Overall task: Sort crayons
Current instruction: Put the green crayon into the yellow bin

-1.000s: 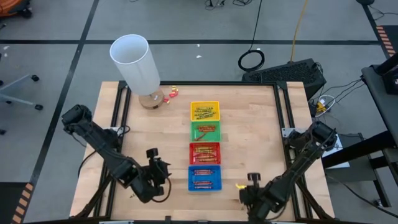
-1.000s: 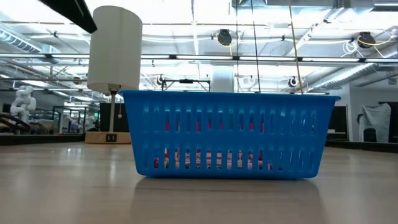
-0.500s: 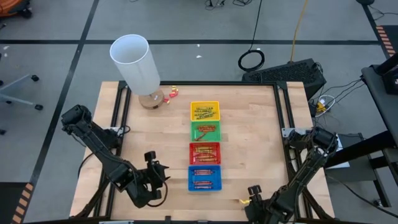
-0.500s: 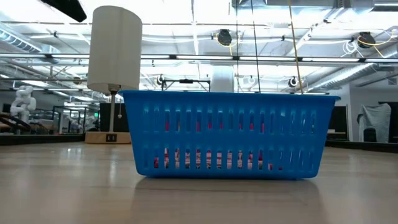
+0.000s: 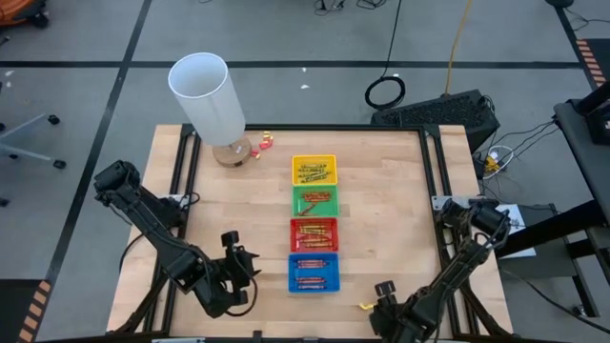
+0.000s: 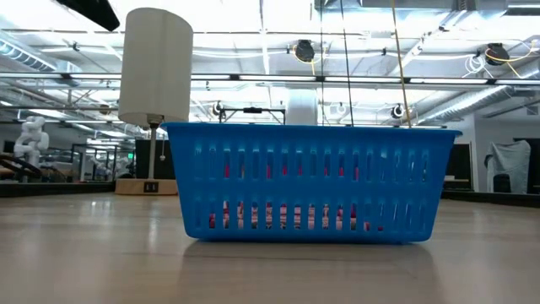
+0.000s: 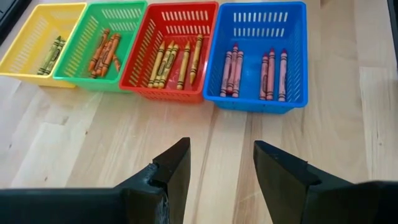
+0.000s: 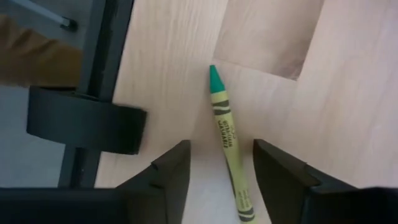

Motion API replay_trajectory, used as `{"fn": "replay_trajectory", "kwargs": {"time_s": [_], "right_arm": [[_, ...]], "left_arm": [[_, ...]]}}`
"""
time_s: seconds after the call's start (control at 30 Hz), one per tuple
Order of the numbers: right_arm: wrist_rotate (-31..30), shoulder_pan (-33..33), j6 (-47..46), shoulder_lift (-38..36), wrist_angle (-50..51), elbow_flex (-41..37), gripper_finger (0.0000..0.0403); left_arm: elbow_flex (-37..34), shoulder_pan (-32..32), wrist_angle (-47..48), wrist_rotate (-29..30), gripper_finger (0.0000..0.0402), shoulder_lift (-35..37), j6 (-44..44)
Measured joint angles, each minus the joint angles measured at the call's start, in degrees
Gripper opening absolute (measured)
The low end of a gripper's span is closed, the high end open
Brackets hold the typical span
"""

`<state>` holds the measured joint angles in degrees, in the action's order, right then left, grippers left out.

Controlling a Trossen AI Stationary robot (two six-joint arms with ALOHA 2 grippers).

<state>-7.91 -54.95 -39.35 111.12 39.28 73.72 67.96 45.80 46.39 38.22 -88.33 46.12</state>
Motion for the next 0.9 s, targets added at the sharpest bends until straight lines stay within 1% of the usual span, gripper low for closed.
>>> {"fn": "replay_trajectory", "kwargs": {"time_s": [0.27,0.47,0.57,0.63,0.83,0.9], "right_arm": [[0.8,1.4,2.3,0.2,0.3,0.0,0.0086],[0.9,2.4,2.7,0.3,0.4,0.0,0.0032],[0.9,2.7,3.1,0.3,0.4,0.0,0.0011],[0.9,3.0,3.3,0.3,0.4,0.0,0.0005],[1.0,3.2,5.4,-0.4,-0.1,-0.2,0.0006],[-0.1,3.3,5.8,-1.2,-0.6,-0.3,0.0004]], "left_arm": [[0.0,0.0,0.0,2.6,0.0173,0.0,0.0],[0.0,0.0,-0.7,2.8,0.0173,0.0,0.0],[0.0,0.0,-1.0,2.8,0.0173,0.0,0.0],[0.0,0.0,-1.0,2.8,0.0173,0.0,0.0],[-0.3,0.0,-1.1,2.9,0.0173,0.0,-0.4],[-1.1,0.0,-1.0,2.9,0.0173,0.0,-0.4]]}}
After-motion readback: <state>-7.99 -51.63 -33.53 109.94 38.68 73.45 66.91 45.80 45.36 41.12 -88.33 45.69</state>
